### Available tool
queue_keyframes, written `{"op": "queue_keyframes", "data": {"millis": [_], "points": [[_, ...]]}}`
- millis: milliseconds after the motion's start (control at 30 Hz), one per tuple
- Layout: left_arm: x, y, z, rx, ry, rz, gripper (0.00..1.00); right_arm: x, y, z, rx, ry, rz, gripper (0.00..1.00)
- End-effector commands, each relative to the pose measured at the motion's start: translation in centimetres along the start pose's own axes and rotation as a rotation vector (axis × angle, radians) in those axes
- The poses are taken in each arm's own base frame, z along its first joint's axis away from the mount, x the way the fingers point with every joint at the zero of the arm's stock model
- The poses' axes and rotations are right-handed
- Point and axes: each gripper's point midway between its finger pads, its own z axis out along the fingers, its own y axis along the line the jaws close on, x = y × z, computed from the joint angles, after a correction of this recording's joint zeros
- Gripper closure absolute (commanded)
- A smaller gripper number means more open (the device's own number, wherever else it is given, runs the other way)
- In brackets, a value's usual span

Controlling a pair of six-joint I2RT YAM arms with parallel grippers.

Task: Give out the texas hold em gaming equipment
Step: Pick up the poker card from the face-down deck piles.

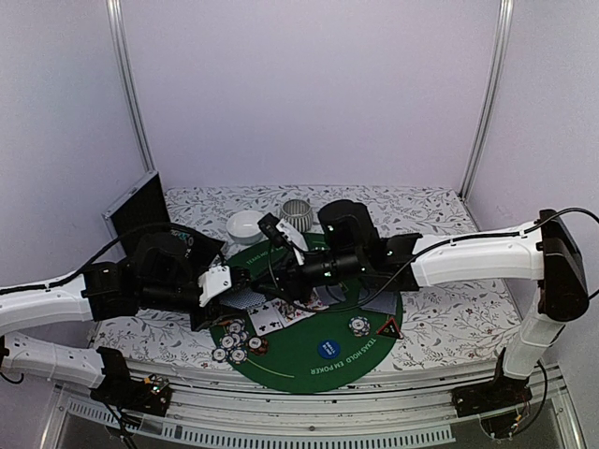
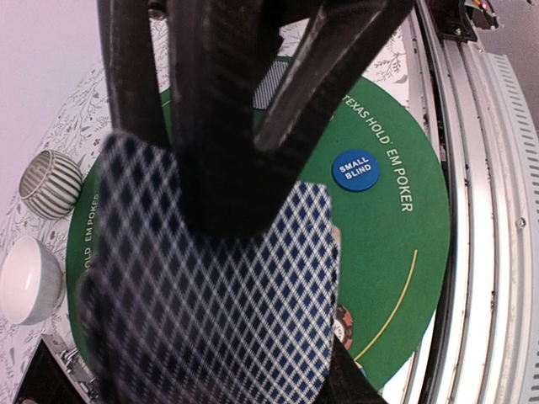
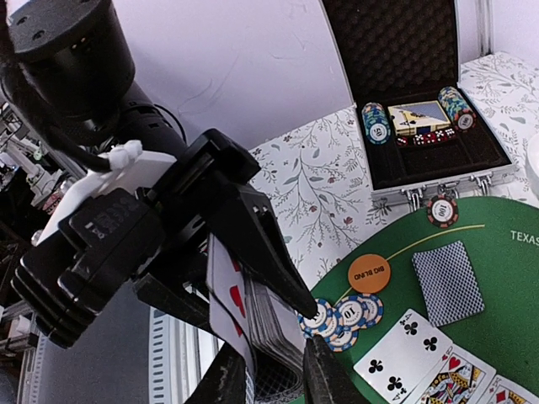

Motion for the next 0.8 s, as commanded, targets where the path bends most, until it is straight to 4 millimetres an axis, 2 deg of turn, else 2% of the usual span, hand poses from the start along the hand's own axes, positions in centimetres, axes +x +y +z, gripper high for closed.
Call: {"op": "queue_keyframes", "data": {"millis": [0, 100, 167, 233, 333, 600, 667, 767], "points": [[-1.1, 0.1, -0.2, 0.003, -0.032, 0.006, 0.71, -2.4, 0.9, -0.7, -0.008, -0.048, -0.027, 0.79], [-1.1, 0.1, -0.2, 0.005, -0.034, 0.006, 0.71, -2.6, 1.0, -1.7, 0.008, -0.058, -0.032, 0.94], [-1.1, 0.2, -0.2, 0.003, -0.033, 0.006, 0.71, -2.6, 0.9, -2.3, 0.025, -0.062, -0.037, 0.97], [-1.2, 0.2, -0.2, 0.002, -0.034, 0.007, 0.7, -3.0, 1.2, -2.9, 0.03, -0.069, -0.04, 0.97], [-1.1, 0.1, -0.2, 0.005, -0.033, 0.005, 0.71, -1.9, 1.0, -3.5, 0.048, -0.047, -0.036, 0.98], [-1.2, 0.2, -0.3, 0.003, -0.035, 0.007, 0.7, -1.9, 0.6, -5.2, 0.088, -0.039, -0.047, 0.98], [-1.3, 0.2, -0.3, 0.001, -0.039, 0.007, 0.7, -1.8, -0.2, -6.3, 0.113, -0.04, -0.039, 0.98], [-1.3, 0.2, -0.3, 0.002, -0.039, 0.006, 0.71, -2.4, -2.1, -9.0, 0.161, -0.075, 0.003, 0.98]]}}
